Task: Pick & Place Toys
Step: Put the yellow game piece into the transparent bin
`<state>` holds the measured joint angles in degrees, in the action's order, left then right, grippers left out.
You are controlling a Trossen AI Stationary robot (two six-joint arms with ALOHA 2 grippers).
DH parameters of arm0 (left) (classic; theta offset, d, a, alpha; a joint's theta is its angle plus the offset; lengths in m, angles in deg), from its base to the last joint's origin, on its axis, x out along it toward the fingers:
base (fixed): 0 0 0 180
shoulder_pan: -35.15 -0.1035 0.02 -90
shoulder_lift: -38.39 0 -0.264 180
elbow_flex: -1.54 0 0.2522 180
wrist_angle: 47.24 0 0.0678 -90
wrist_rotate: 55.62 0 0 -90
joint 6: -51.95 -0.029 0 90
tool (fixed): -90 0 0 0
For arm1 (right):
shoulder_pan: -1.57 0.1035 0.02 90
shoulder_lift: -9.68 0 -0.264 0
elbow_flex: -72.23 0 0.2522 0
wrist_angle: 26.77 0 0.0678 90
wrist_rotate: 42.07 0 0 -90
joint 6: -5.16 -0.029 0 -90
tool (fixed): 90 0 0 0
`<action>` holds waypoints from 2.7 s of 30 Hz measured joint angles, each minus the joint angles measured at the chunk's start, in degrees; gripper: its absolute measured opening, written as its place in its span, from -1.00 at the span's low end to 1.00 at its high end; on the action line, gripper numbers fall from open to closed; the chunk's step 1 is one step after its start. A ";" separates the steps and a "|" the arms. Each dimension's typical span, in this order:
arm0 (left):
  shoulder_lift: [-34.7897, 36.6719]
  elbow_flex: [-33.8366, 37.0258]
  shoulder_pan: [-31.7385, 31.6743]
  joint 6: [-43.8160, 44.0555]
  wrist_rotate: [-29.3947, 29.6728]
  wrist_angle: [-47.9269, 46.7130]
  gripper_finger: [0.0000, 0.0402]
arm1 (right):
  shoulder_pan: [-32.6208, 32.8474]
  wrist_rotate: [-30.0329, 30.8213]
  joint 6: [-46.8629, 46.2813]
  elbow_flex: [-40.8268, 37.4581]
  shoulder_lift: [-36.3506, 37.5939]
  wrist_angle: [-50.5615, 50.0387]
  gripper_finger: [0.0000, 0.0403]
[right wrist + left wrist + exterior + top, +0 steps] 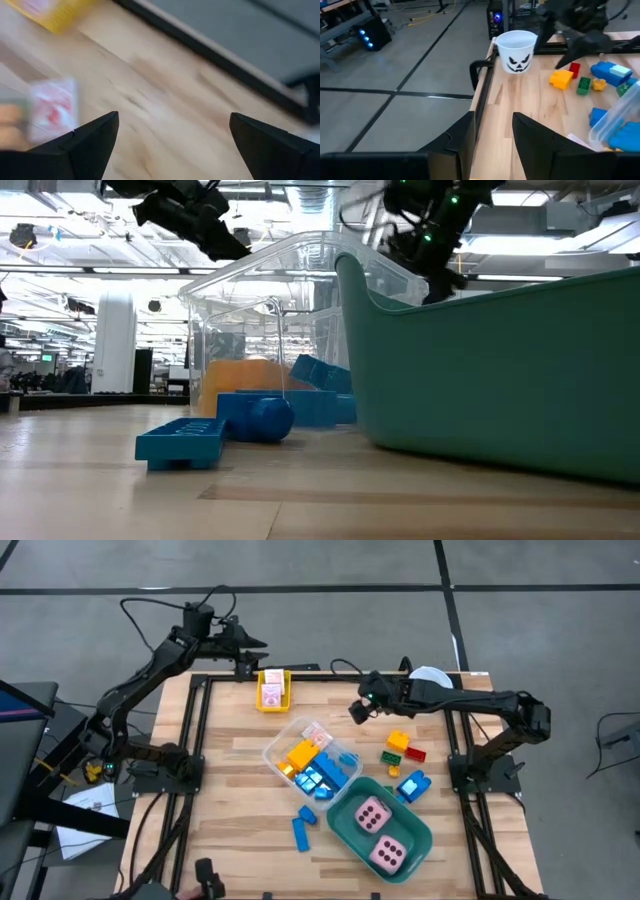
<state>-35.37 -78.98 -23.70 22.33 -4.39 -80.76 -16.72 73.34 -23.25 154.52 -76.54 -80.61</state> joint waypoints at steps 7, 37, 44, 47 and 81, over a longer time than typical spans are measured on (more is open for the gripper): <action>0.00 0.00 3.26 0.18 3.48 2.15 -0.37 | -3.88 -4.06 -5.24 0.00 0.00 -15.81 0.85; -0.07 0.00 4.59 5.09 4.90 2.88 -0.37 | -1.96 -18.40 -2.03 -15.70 -0.02 -13.22 0.85; -0.07 0.00 4.59 5.34 4.88 2.90 -0.37 | -3.37 -18.20 4.17 -16.41 -0.21 -11.58 0.85; -0.07 0.00 4.59 6.59 4.88 2.91 -0.37 | -4.55 -18.35 6.20 -16.41 -1.08 -10.28 0.85; -0.07 0.00 6.32 8.99 4.44 2.87 -0.37 | 0.60 -26.46 -1.99 -14.38 -9.35 -4.21 0.85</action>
<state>-35.43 -78.98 -17.38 31.31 0.05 -77.88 -16.12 46.87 -25.24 140.14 -85.89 -84.82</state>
